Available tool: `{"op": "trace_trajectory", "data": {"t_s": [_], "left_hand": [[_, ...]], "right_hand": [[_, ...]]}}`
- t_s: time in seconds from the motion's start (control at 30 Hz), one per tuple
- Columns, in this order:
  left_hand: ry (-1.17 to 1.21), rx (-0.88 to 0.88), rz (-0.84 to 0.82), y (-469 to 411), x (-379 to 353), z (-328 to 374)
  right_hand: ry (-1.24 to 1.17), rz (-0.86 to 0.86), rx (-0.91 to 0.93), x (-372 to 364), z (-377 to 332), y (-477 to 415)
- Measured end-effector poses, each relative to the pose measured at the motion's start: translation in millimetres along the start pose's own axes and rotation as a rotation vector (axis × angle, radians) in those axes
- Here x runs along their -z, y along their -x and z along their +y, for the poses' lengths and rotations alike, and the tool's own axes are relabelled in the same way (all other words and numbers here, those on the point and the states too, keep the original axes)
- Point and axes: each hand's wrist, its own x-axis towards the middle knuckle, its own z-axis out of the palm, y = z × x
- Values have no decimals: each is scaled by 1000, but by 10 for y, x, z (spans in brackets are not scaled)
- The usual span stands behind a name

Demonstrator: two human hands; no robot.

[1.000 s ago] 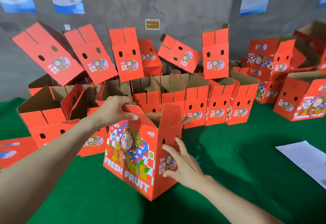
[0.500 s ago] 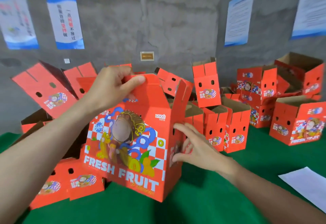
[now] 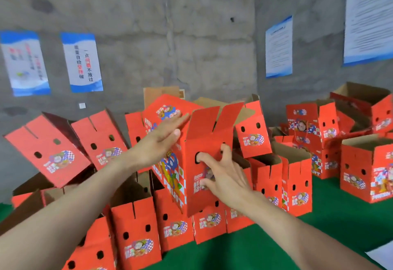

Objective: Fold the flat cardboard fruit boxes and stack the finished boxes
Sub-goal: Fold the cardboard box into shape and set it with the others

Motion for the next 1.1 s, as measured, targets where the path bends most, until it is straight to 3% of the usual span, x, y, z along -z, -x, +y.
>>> {"op": "trace_trajectory", "data": {"t_s": [0.13,0.2,0.27,0.4,0.73,1.1], "left_hand": [[76,151,256,-22,-210,-422],[46,285,132,22,-399,-768],[-132,397,-36,63,-624,-1133],[-380,518,-252,-9,-1025,-1639],[-252,461,-446,-370,-1617,-2185],[-182,428,-327,-341,-1727,-2437]], "right_hand": [[58,31,-96,3,247,-404],[81,33,-122,-42,414,-623],[136,29,-139,-130,588,-835],[211,20,-193,-375,986,-1194],[335,-43,-347,-665,2034,-1640],[260,60,-587,-1109,2666,-1728]]}}
